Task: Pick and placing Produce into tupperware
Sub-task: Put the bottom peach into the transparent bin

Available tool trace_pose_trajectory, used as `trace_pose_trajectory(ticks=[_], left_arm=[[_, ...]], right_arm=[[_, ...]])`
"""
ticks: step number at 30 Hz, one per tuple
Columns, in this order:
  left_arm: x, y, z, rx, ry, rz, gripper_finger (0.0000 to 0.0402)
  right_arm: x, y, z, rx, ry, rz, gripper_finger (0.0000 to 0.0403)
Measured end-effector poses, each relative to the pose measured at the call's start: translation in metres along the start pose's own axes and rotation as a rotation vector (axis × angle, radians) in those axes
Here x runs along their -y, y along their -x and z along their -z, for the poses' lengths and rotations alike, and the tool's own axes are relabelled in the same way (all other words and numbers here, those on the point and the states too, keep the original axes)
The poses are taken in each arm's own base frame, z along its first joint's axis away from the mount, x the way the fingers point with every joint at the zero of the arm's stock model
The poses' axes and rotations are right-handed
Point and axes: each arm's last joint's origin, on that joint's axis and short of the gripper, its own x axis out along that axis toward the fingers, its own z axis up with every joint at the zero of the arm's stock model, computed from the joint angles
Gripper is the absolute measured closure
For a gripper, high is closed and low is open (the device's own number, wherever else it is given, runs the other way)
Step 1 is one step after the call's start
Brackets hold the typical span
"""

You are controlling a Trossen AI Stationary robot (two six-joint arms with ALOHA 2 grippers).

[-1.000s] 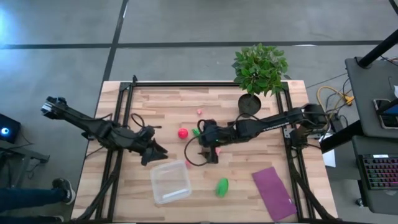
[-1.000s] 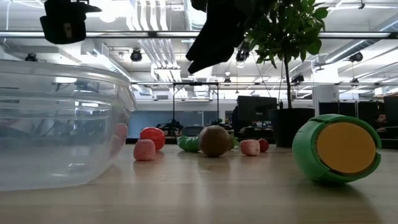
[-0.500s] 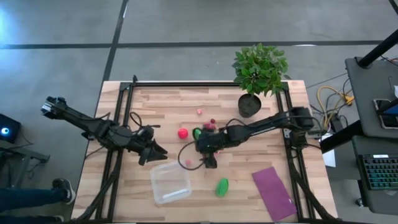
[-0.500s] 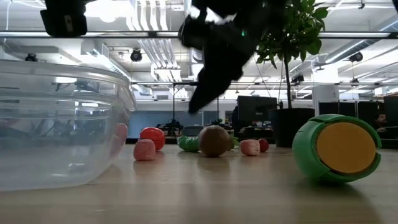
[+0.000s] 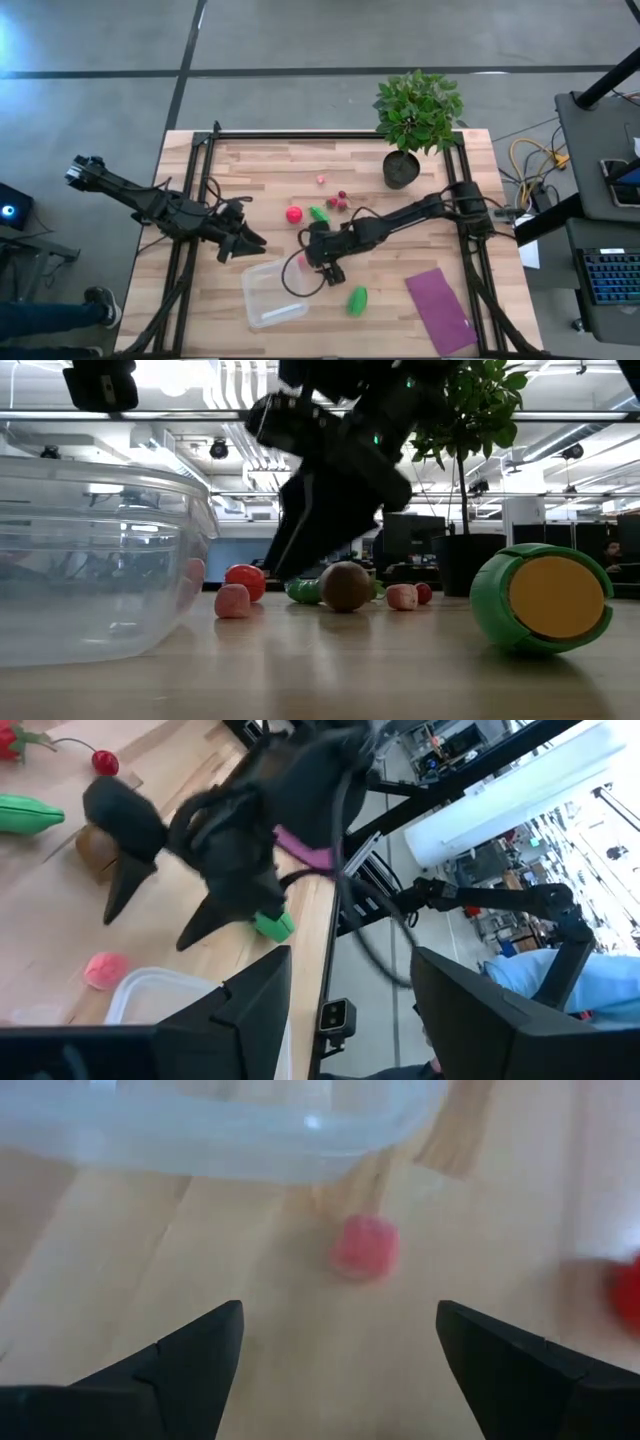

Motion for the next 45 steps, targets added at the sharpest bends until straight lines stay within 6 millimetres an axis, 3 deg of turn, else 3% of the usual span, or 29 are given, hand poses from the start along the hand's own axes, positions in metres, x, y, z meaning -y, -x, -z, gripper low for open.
trace_pose_trajectory(ticks=[7,18,27,45], left_arm=[[-0.003,-0.004,0.002,-0.011,-0.003,-0.019,0.0210],[-0.005,-0.006,0.003,0.004,-0.005,-0.038,0.0210],[-0.003,-0.006,0.002,0.019,-0.002,-0.020,0.0210],[-0.005,-0.010,0.004,0.010,-0.006,-0.041,0.0210]], right_arm=[[0.001,-0.020,-0.009,0.000,-0.015,0.002,0.0080],[0.002,-0.021,-0.017,0.023,-0.017,0.004,0.0083],[0.004,-0.034,-0.010,-0.006,-0.056,0.020,0.0134],[0.014,-0.032,-0.016,0.030,-0.108,0.036,0.0200]])
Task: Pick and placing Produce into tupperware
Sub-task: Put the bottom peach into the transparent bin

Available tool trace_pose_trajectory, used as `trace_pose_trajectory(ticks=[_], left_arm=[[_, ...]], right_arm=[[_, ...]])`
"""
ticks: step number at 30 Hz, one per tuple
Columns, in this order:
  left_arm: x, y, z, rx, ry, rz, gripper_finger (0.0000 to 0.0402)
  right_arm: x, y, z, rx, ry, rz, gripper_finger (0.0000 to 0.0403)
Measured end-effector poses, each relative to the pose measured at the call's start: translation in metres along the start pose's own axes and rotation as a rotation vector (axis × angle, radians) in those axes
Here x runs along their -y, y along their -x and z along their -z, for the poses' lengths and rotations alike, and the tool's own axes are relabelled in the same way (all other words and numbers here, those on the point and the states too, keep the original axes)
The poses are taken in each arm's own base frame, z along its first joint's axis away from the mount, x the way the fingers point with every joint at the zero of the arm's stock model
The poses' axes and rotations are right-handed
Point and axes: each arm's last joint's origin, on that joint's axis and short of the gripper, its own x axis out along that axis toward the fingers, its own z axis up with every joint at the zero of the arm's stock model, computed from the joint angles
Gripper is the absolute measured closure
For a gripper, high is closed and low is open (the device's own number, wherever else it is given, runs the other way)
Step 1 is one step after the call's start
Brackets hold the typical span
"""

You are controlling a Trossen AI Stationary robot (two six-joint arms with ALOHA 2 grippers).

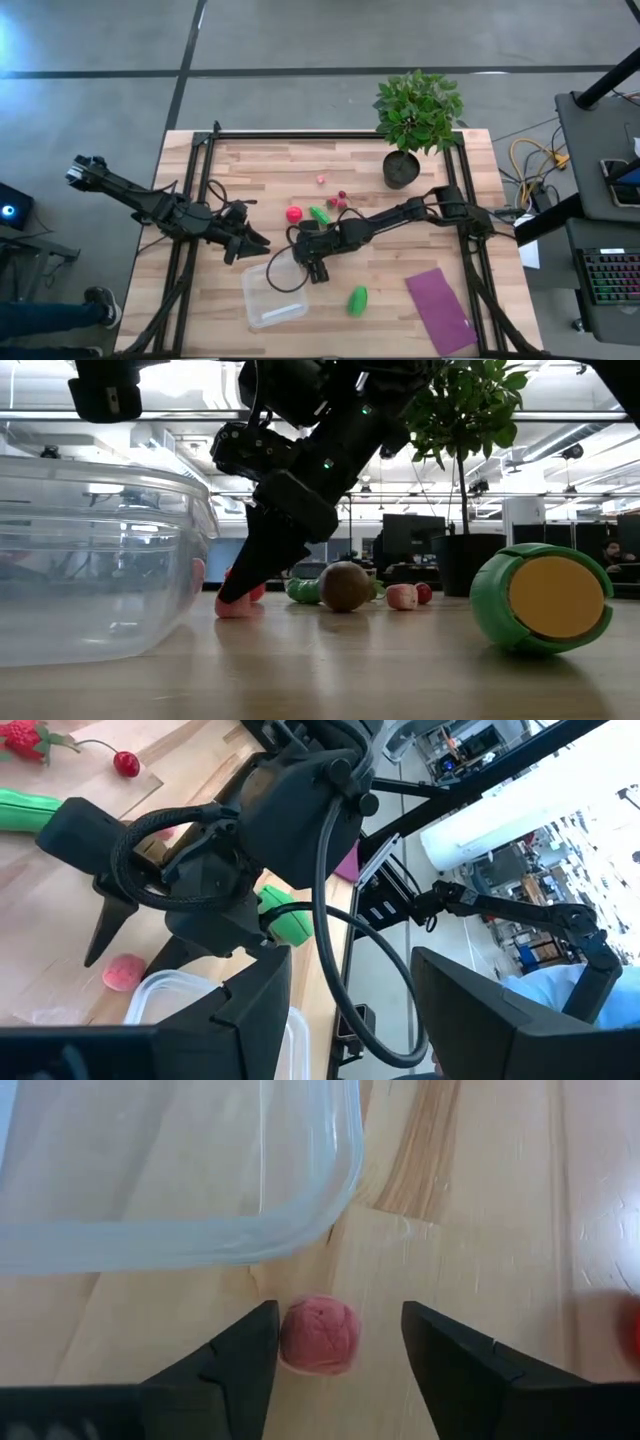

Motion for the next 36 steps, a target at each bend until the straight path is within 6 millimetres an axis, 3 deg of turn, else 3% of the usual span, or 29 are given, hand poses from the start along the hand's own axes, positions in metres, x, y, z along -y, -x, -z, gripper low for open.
trace_pose_trajectory(ticks=[16,27,36], left_arm=[[-0.0006,-0.0002,0.0004,-0.001,-0.008,-0.002,0.0210],[-0.0019,-0.0007,0.0012,-0.004,-0.009,-0.006,0.0210],[-0.0029,-0.0010,0.0019,-0.006,-0.009,-0.009,0.0210]], right_arm=[[0.0008,-0.0008,0.0039,-0.022,-0.001,-0.025,0.0245],[0.0006,-0.0006,0.0054,-0.037,-0.003,-0.026,0.0308],[0.0021,0.0073,0.0019,-0.038,-0.012,-0.017,0.0306]])
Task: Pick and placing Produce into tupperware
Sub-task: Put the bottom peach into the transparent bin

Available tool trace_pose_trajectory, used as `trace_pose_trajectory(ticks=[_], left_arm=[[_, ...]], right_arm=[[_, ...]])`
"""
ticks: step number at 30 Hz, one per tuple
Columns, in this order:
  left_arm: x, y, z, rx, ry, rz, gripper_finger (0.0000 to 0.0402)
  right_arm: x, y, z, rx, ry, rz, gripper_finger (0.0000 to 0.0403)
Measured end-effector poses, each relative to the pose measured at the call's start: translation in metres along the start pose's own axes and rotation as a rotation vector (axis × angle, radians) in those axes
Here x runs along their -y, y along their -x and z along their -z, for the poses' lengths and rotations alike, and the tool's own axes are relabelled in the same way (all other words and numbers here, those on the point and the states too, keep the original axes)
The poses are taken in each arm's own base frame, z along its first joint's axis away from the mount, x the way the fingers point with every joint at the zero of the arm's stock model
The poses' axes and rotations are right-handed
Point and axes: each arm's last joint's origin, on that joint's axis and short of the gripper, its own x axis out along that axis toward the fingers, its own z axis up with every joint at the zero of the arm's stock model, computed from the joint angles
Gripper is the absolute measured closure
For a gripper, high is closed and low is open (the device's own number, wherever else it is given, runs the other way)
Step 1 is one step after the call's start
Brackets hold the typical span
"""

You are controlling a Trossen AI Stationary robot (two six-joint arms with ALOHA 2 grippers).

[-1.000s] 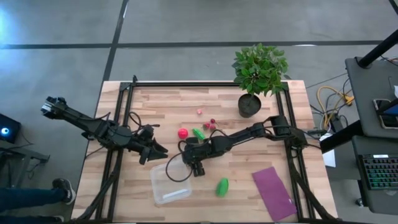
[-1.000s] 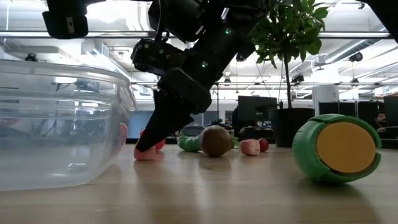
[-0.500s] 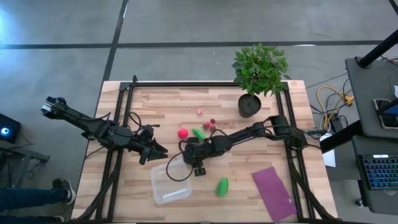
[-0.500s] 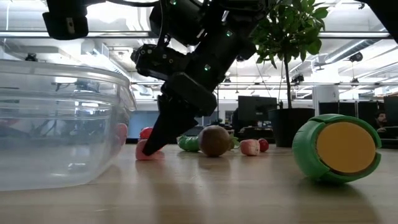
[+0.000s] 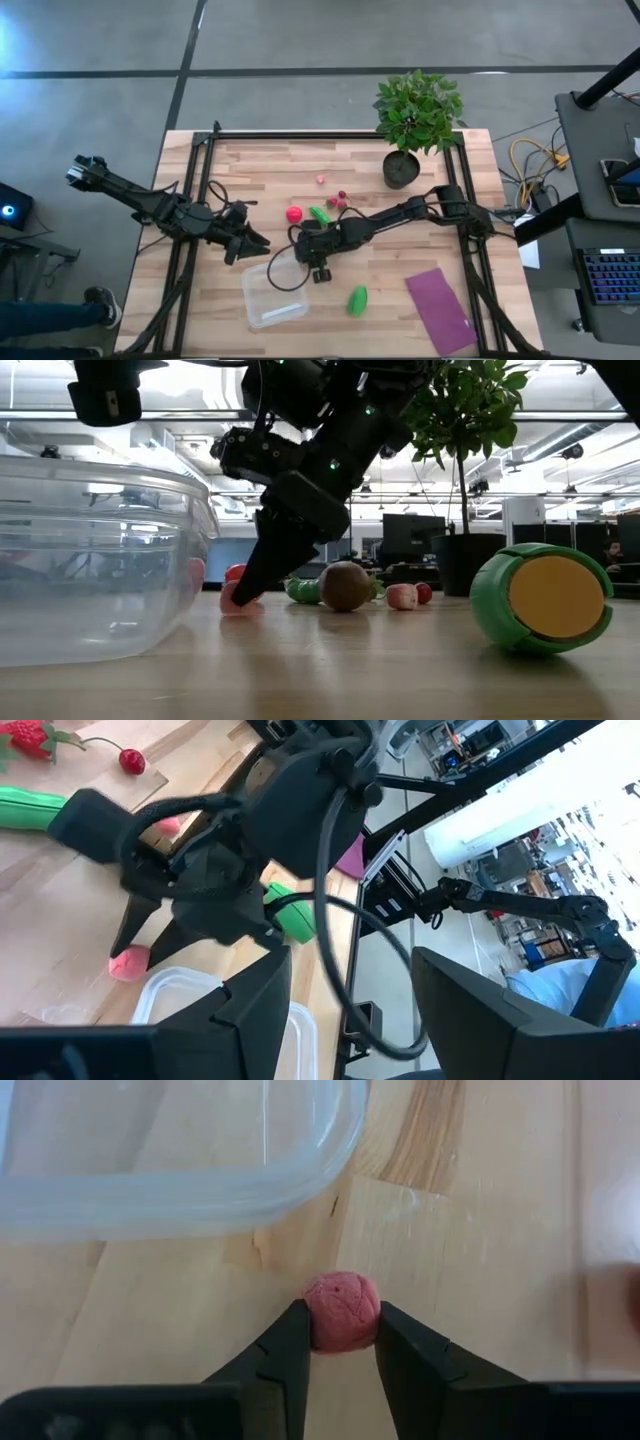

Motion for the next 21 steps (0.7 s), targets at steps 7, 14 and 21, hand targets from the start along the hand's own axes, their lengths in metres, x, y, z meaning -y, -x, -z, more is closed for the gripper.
trace_pose_trajectory(ticks=[7,14,21], left_arm=[[-0.001,0.000,0.000,0.008,-0.029,-0.008,0.0210],[-0.001,0.001,0.000,0.023,-0.052,-0.014,0.0210],[-0.001,0.001,0.000,0.023,-0.054,-0.015,0.0210]], right_arm=[[0.009,0.034,-0.019,0.019,0.023,0.083,0.0303],[0.017,0.073,-0.032,0.062,0.030,0.089,0.0303],[0.012,0.076,-0.034,0.076,0.003,-0.015,0.0303]])
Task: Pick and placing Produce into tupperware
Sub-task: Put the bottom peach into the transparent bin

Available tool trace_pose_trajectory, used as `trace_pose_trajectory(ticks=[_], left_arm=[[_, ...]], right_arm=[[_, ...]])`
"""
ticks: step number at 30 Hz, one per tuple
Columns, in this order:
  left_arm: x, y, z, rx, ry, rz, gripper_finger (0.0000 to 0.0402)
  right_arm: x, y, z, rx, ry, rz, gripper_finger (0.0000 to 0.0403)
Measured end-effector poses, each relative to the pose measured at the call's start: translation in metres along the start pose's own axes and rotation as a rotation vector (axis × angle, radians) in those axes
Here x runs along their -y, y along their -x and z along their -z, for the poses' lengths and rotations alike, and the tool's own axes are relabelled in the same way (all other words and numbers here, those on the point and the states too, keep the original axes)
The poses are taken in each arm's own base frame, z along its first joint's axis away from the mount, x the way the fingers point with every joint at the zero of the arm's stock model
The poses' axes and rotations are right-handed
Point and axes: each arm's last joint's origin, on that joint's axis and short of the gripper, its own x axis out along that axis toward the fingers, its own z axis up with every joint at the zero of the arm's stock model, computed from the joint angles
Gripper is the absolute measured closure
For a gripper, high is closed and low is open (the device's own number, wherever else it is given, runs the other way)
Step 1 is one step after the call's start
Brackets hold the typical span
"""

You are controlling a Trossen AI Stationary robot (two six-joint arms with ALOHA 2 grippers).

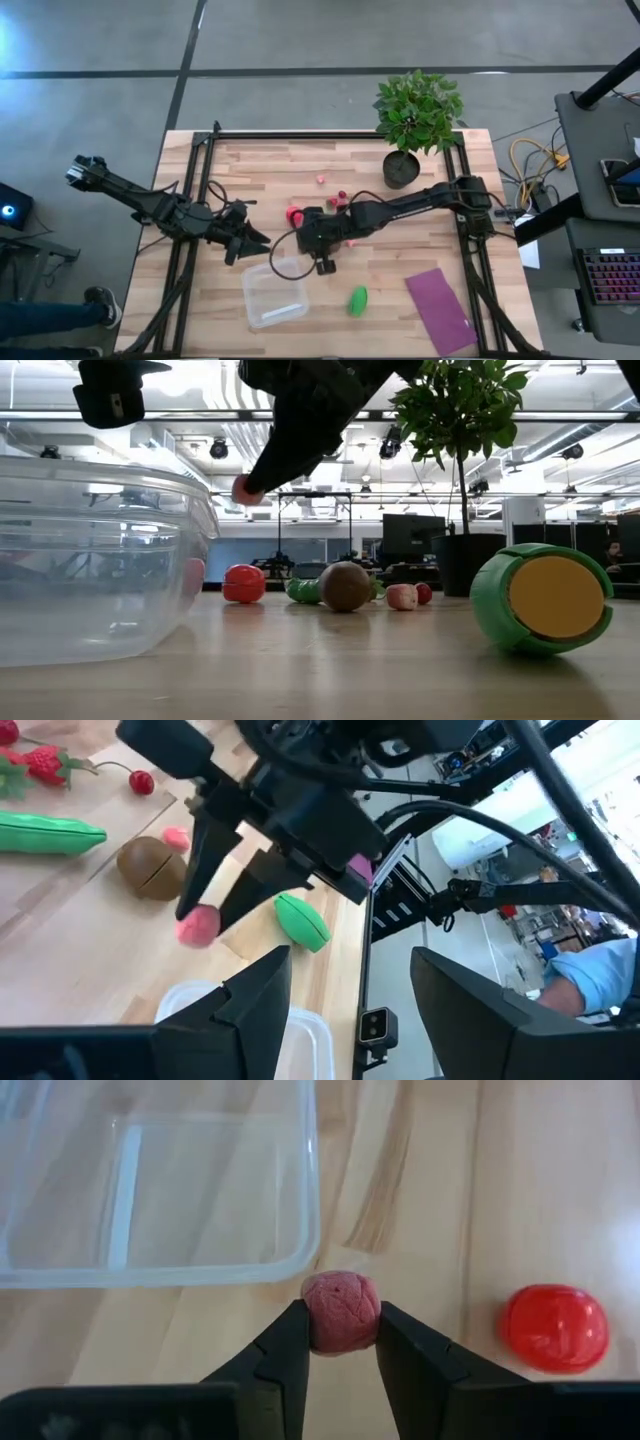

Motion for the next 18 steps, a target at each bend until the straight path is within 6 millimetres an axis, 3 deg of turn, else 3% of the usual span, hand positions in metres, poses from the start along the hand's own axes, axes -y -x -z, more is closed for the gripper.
trace_pose_trajectory(ticks=[14,18], left_arm=[[-0.011,0.006,0.016,-0.250,-0.097,-0.041,0.0210],[-0.010,0.009,0.018,-0.266,-0.110,-0.027,0.0210]], right_arm=[[-0.026,0.002,-0.017,0.123,0.071,-0.053,0.0303],[-0.036,-0.007,-0.024,0.147,0.076,-0.068,0.0302]])
